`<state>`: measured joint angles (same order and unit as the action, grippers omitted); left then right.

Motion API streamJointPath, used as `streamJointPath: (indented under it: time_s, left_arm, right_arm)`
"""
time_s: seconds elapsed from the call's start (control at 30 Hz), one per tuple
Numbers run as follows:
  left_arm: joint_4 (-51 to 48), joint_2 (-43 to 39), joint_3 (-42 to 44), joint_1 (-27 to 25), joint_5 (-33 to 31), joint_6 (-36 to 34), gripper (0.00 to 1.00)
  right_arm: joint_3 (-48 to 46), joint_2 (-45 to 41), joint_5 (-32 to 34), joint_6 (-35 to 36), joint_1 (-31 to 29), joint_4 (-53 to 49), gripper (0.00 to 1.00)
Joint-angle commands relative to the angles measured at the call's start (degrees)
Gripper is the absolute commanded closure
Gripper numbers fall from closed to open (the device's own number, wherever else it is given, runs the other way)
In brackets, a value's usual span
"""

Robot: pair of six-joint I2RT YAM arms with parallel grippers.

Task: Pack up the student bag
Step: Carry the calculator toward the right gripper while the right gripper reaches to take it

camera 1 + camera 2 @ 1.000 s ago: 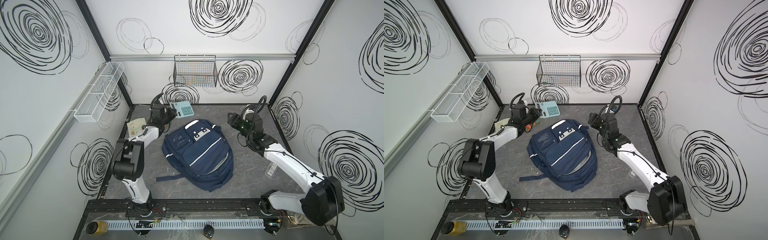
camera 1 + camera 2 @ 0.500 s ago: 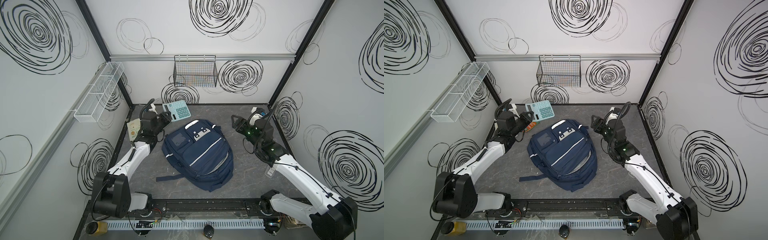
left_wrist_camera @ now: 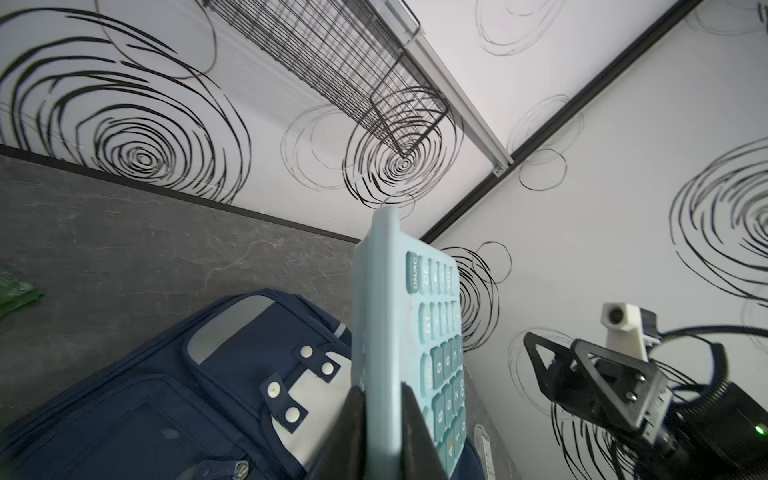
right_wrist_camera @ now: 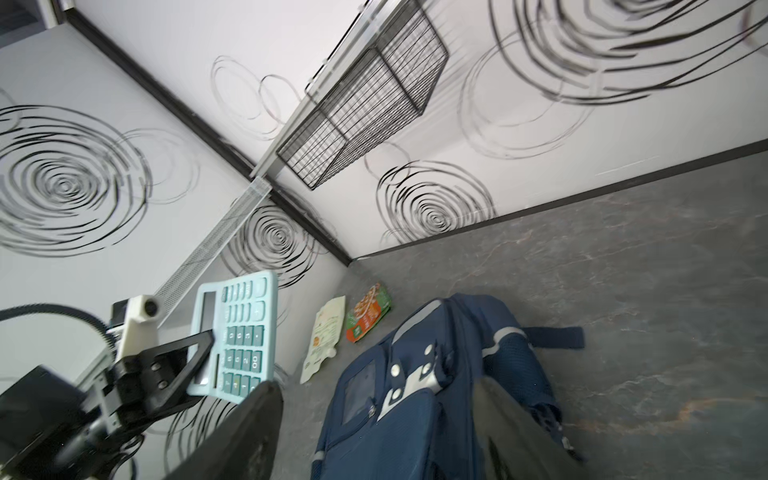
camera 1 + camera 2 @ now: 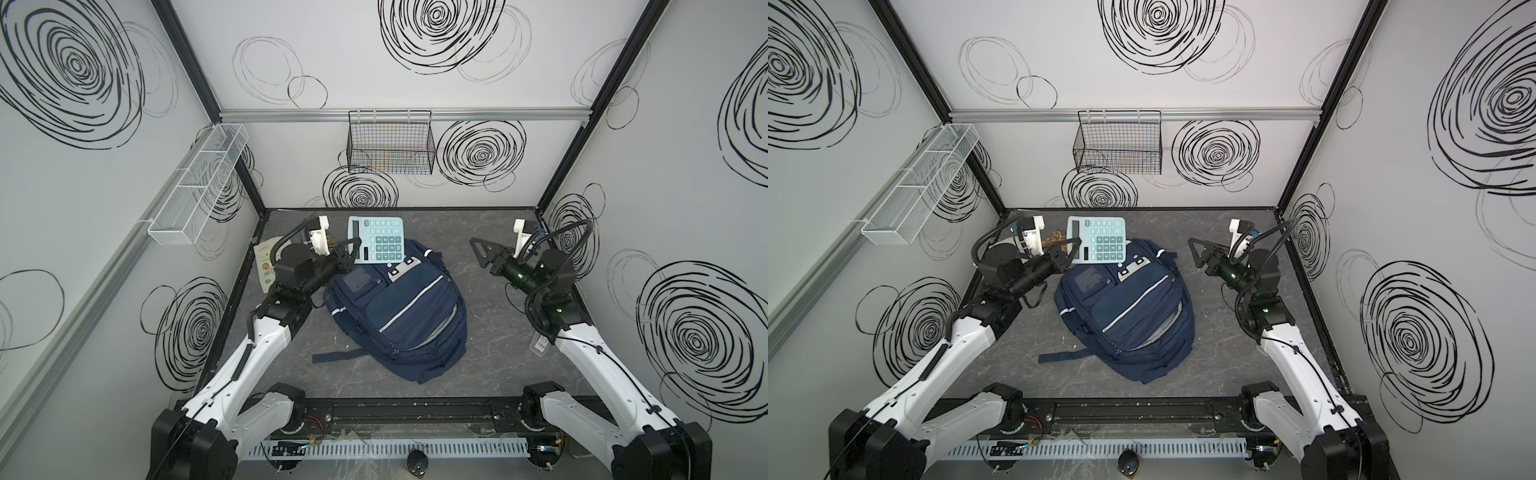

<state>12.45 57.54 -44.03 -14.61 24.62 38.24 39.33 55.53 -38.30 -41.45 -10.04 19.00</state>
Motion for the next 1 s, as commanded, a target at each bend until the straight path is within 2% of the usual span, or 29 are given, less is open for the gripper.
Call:
streamJointPath:
  time_s: [0.0,0.1,0.2,0.3,0.4,0.53,0.7,0.83,0.9,0.97]
  left_arm:
    - [7.75,-2.93,1.34,-0.48,10.31,-2.40,1.00]
    - [11.12,-3.07,1.76,-0.93,15.00,-0.80,1.00]
    - [16.37,-2.41,1.93,-1.83,17.92,2.36,1.00]
    - [21.70,-1.57,2.10,-2.67,18.93,6.06,1.00]
    - [26.29,-1.11,2.45,-3.88,20.32,8.14,1.00]
    - [28.13,-1.20,3.15,-5.72,20.95,8.44,1.00]
    - [28.07,-0.74,3.78,-7.92,20.34,8.51,1.00]
    - [28.62,-1.33,3.91,-8.58,20.06,8.61,1.00]
    - [29.19,-1.80,4.04,-8.54,20.05,8.61,1.00]
    - [29.30,-2.21,4.04,-8.51,20.13,8.22,1.00]
  right_arm:
    - [0.76,1.28,-13.54,-1.31,-2.08,9.75,0.23]
    - [3.31,1.95,-11.15,4.15,-8.47,7.50,0.21]
    - [4.02,2.00,-7.26,6.37,-14.20,9.23,0.19]
    - [4.00,2.50,-3.34,6.21,-17.60,11.58,0.18]
    - [4.37,4.01,-2.23,5.52,-19.94,12.99,0.18]
    - [5.56,5.84,-1.24,5.13,-22.83,14.12,0.19]
    - [5.76,7.26,-1.59,2.32,-26.85,21.34,0.23]
    - [6.35,8.12,0.97,1.75,-29.91,23.14,0.30]
    - [6.40,8.35,1.93,0.77,-30.52,23.43,0.38]
    - [6.20,8.31,2.81,-0.52,-30.54,23.71,0.50]
